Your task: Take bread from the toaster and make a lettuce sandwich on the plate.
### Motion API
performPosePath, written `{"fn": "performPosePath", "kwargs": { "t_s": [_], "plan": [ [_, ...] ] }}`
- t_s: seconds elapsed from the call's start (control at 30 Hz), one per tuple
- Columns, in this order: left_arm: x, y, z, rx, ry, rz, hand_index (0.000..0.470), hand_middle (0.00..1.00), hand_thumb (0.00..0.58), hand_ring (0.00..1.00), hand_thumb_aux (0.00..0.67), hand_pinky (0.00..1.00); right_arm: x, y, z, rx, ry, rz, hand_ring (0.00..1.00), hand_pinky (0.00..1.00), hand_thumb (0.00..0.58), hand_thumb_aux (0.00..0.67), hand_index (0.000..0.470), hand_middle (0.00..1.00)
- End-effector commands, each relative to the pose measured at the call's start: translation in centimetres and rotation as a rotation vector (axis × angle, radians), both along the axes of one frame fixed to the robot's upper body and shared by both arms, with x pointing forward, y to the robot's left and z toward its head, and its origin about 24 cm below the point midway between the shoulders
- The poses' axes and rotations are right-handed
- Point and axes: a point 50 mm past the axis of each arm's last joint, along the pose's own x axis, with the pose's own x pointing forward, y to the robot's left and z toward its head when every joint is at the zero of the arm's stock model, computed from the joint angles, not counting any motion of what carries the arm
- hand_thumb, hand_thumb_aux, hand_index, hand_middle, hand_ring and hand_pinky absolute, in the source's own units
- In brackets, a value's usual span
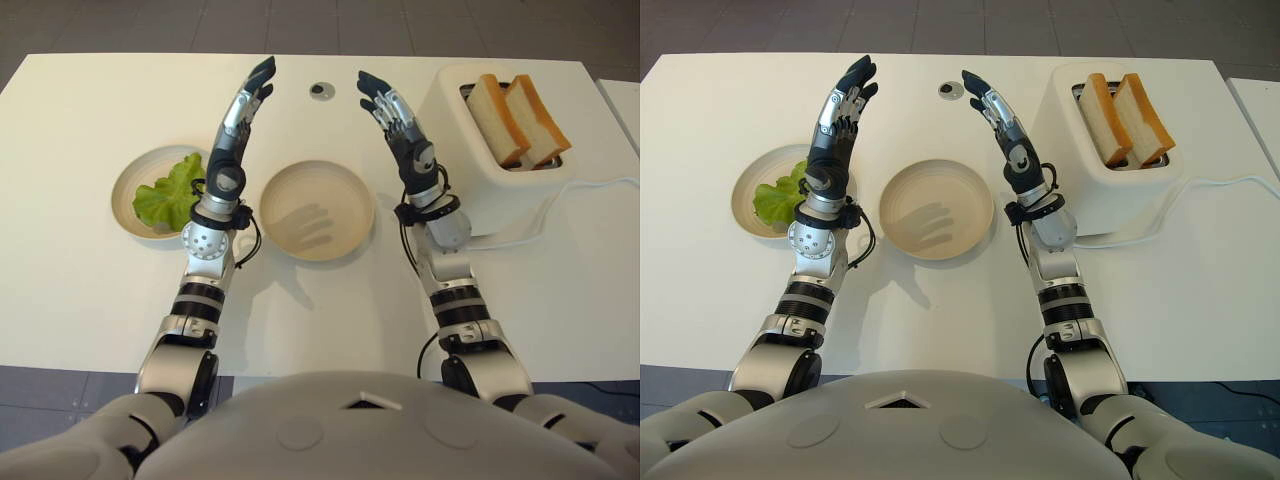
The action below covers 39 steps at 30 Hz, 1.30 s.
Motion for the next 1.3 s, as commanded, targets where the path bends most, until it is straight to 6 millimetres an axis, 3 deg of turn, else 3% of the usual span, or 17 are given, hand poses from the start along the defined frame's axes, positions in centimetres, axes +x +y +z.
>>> {"fn": "performPosePath", "kwargs": {
  "t_s": [0.03, 0.3, 0.43, 0.53, 0.6, 0.77, 0.83, 0.93, 1.03, 1.13, 1.3],
  "plan": [
    [-0.2, -0.1, -0.2, 0.014, 0.004, -0.001, 0.0, 0.0, 0.0, 0.0, 0.0, 0.0, 0.0, 0.1, -0.1, -0.005, -0.002, -0.003, 0.0, 0.0, 0.0, 0.0, 0.0, 0.0],
    [-0.2, -0.1, -0.2, 0.007, 0.006, -0.004, 0.0, 0.0, 0.0, 0.0, 0.0, 0.0, -0.1, 0.0, 0.1, -0.004, -0.015, -0.012, 0.0, 0.0, 0.0, 0.0, 0.0, 0.0],
    [-0.3, 0.0, -0.1, 0.001, 0.005, -0.003, 0.0, 0.0, 0.0, 0.0, 0.0, 0.0, -1.1, -0.9, 2.9, 0.054, -0.131, -0.019, 0.0, 0.0, 0.0, 0.0, 0.0, 0.0],
    [-0.4, 0.1, -0.1, -0.002, 0.006, -0.001, 0.0, 0.0, 0.0, 0.0, 0.0, 0.0, -2.3, -2.8, 6.7, 0.148, -0.237, -0.037, 0.0, 0.0, 0.0, 0.0, 0.0, 0.0],
    [-0.4, 0.0, -0.1, -0.001, 0.007, -0.001, 0.0, 0.0, 0.0, 0.0, 0.0, 0.0, -3.1, -3.9, 8.1, 0.165, -0.264, -0.028, 0.0, 0.0, 0.0, 0.0, 0.0, 0.0],
    [-0.2, -0.2, -0.1, 0.0, 0.006, -0.004, 0.0, 0.0, 0.0, 0.0, 0.0, 0.0, -4.7, -8.6, 11.2, 0.075, -0.376, -0.195, 0.0, 0.0, 0.0, 0.0, 0.0, 0.0],
    [-0.1, -0.2, -0.1, -0.001, 0.004, -0.002, 0.0, 0.0, 0.0, 0.0, 0.0, 0.0, -5.1, -10.6, 12.0, -0.045, -0.403, -0.31, 0.0, 0.0, 0.0, 0.0, 0.0, 0.0],
    [-0.1, -0.3, 0.0, -0.015, 0.008, -0.016, 0.0, 0.0, 0.0, 0.0, 0.0, 0.0, -4.3, -14.1, 12.0, -0.356, -0.378, -0.587, 0.0, 0.0, 0.0, 0.0, 0.0, 0.0],
    [-0.2, -0.4, 0.1, -0.011, 0.008, -0.025, 0.0, 0.0, 0.0, 0.0, 0.0, 0.0, -3.6, -16.8, 11.1, -0.559, -0.268, -0.739, 0.0, 0.0, 0.0, 0.0, 0.0, 0.0],
    [-0.1, -0.4, 0.1, -0.024, 0.013, -0.033, 0.0, 0.0, 0.0, 0.0, 0.0, 0.0, -3.1, -18.5, 9.3, -0.75, -0.13, -0.779, 0.0, 0.0, 0.0, 0.0, 0.0, 0.0],
    [-0.1, -0.3, 0.3, -0.034, 0.017, -0.04, 0.0, 0.0, 0.0, 0.0, 0.0, 0.0, -3.3, -19.7, 5.6, -0.991, 0.09, -0.685, 0.0, 0.0, 0.0, 0.0, 0.0, 0.0]
  ]
}}
